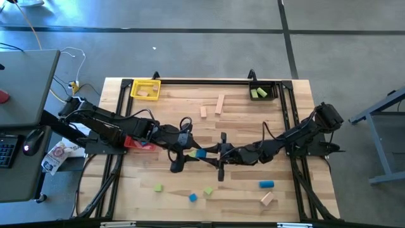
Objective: Sort & place blocks by color
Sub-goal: Put the blue block into the red bin
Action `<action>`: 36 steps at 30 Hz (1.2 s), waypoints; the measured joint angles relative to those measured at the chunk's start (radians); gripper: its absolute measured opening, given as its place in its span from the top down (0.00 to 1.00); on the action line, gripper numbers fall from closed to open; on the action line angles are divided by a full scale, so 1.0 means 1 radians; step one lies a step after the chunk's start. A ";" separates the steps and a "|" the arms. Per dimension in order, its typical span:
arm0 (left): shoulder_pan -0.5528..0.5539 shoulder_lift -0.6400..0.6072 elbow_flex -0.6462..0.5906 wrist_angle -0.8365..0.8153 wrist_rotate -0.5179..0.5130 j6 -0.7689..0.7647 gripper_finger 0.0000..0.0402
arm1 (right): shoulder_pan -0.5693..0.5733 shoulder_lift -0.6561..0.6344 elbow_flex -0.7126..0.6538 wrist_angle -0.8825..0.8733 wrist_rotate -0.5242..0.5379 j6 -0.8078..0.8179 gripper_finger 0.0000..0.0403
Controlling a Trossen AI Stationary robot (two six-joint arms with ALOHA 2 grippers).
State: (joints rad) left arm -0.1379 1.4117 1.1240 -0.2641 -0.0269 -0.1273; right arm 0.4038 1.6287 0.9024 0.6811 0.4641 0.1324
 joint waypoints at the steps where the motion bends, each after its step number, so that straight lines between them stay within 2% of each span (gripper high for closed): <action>1: 0.000 0.000 0.000 0.000 0.000 0.000 0.47 | 0.000 0.000 0.000 0.000 -0.006 0.000 0.75; 7: 0.000 0.000 0.000 0.000 -0.001 0.021 0.50 | -0.001 -0.001 0.000 0.025 -0.040 -0.002 0.75; 17: -0.001 0.000 -0.001 -0.004 -0.003 0.039 0.71 | 0.000 -0.002 -0.001 0.025 -0.042 -0.002 0.75; 28: -0.001 0.000 -0.002 0.000 -0.003 0.042 0.73 | 0.000 -0.002 -0.001 0.017 -0.046 0.001 0.74; 36: 0.000 0.000 -0.002 0.010 0.012 0.038 0.73 | 0.000 -0.002 -0.001 0.019 -0.054 -0.003 0.53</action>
State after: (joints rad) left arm -0.1379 1.4120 1.1225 -0.2540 -0.0152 -0.0895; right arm 0.4038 1.6264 0.9016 0.7005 0.4099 0.1295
